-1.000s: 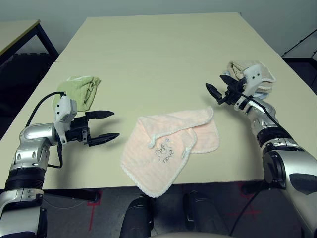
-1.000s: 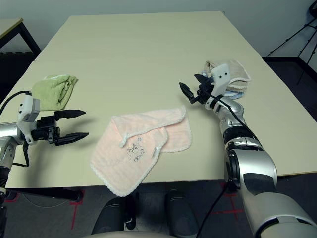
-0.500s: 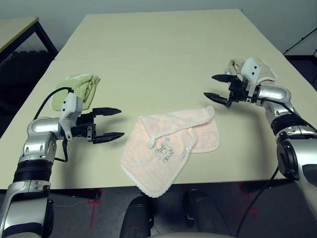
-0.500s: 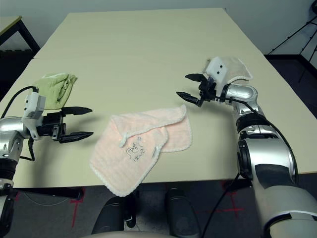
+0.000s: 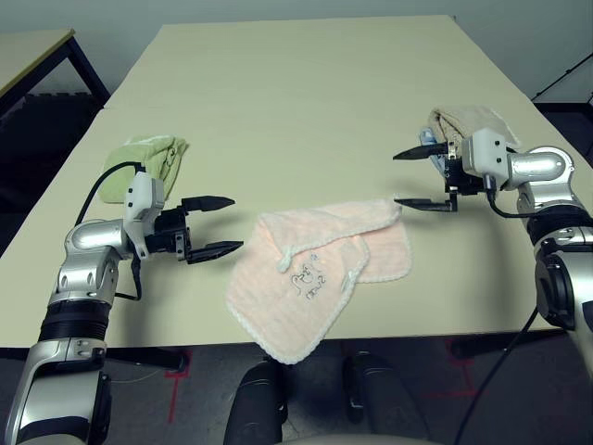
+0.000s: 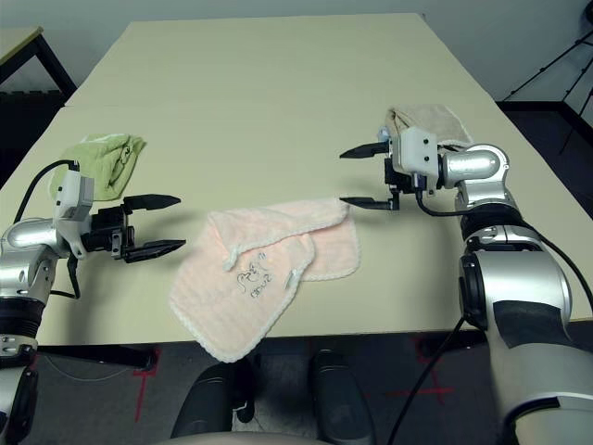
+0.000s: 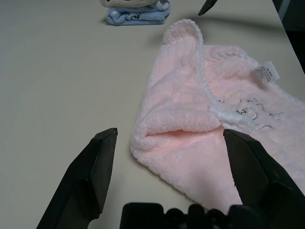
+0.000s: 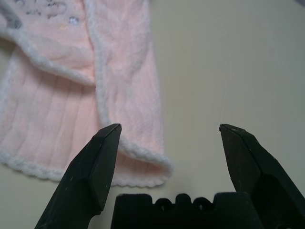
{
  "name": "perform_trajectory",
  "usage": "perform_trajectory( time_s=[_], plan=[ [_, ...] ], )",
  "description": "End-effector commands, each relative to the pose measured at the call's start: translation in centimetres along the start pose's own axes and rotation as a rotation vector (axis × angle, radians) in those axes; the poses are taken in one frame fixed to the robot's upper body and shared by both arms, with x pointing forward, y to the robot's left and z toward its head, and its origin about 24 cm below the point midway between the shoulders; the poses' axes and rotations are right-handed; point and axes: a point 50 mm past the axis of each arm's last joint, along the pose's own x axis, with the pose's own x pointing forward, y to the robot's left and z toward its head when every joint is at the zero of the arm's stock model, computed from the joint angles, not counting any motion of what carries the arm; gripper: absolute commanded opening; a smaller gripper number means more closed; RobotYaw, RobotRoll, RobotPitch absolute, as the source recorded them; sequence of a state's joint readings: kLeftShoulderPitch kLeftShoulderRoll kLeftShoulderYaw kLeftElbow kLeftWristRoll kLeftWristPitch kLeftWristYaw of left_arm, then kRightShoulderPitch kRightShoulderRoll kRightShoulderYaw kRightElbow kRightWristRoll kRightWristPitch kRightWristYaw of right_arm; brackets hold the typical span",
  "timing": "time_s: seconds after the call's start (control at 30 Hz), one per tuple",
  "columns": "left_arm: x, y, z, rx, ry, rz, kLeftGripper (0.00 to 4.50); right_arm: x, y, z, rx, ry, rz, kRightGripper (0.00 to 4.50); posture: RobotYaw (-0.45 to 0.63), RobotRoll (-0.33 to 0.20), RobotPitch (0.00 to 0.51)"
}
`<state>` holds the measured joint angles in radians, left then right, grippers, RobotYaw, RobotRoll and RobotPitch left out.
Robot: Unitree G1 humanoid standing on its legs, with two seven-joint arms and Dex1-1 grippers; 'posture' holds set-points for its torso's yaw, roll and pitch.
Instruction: Fold the towel and set it aside.
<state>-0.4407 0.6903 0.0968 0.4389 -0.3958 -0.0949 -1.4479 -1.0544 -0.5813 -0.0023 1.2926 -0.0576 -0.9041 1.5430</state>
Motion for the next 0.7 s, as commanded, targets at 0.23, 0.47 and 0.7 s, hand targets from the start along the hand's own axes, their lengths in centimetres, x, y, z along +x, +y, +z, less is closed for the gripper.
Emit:
perform_trajectory(
  time_s=[0.23,0.47,0.7],
  plan=[
    [0.6,-0.2,0.2,0.014,0.007,-0.020,4.50,-0.2,-0.7,0.7,-0.103,0.108,0.116,4.47,-0.04,0.000,0.124],
    [0.7,-0.5,0.1,0.009,0.010,-0.021,4.50,0.7,-0.5,0.3,-0.208,0.241,0.182,4.47,-0.04,0.000,0.126],
    [0.5,-0.5,-0.2,0.006,0.015,-0.014,4.50,1.1,-0.8,0.3,-0.246,0.269,0.136,4.47,-0.03,0.000,0.126]
  ],
)
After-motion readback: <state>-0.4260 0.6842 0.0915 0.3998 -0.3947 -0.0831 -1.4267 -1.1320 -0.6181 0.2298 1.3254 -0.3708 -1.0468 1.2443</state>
